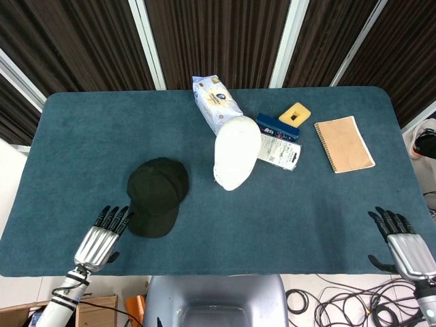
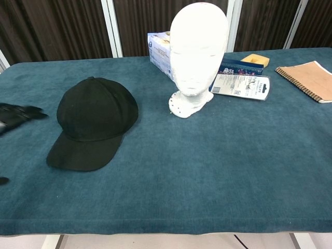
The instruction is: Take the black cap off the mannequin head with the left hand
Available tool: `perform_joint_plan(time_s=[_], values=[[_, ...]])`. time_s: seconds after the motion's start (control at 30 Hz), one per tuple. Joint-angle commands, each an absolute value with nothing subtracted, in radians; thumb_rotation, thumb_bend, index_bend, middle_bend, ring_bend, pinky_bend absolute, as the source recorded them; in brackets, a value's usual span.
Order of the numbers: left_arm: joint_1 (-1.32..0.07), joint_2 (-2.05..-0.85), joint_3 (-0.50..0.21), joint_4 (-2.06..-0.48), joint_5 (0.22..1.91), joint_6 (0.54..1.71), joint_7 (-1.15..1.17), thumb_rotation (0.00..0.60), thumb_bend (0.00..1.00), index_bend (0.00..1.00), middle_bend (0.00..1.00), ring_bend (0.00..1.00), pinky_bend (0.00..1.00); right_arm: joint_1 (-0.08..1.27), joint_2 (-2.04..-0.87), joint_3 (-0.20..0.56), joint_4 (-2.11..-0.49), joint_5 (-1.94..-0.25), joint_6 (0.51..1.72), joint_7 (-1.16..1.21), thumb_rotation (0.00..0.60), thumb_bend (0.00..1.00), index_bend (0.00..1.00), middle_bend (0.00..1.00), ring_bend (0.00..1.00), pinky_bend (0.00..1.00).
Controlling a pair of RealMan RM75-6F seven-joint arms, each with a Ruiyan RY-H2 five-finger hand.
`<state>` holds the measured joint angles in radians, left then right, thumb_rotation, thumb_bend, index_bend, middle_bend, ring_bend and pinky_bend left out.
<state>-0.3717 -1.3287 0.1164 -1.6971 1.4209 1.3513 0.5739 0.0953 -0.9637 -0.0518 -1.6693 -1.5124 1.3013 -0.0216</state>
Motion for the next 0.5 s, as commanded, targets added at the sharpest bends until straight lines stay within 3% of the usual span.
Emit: perform_joint_plan(time_s=[0.03,0.13,0.27,0.5], values=[[-0.276,-1.235,0.116,-1.729,1.433,1.485,0.482,0.6,0.23,0.0,0.0,0.0,0.01,0.092,-0.968,-0.051,-1.672,-1.512,1.308,-0.039,0.6,0.18,0.0,0.0,0.0,0.09],[-0.212,-1.23,0.084,-1.684,1.389,1.558,0.36,0.6,0.23,0.0,0.0,0.0,0.0,0.091,-0.976,-0.053,-1.677,-1.511,1.304,-0.062,0.6,0.18,0.0,0.0,0.0,0.09],[-0.167,-1.221,0.039,-1.645,1.308,1.555,0.193,0.6,0.23,0.0,0.0,0.0,0.0,0.091,-0.986,-0.05,-1.685,-1.51,1.309,-0.083,0.6,0.18,0.0,0.0,0.0,0.09],[-0.157,-1.179,0.03,-1.613,1.39,1.55,0.077,0.6,0.24,0.0,0.0,0.0,0.0,0.082,-1.0,-0.05,-1.686,-1.51,1.326,-0.115,0.6,0.18,0.0,0.0,0.0,0.09]])
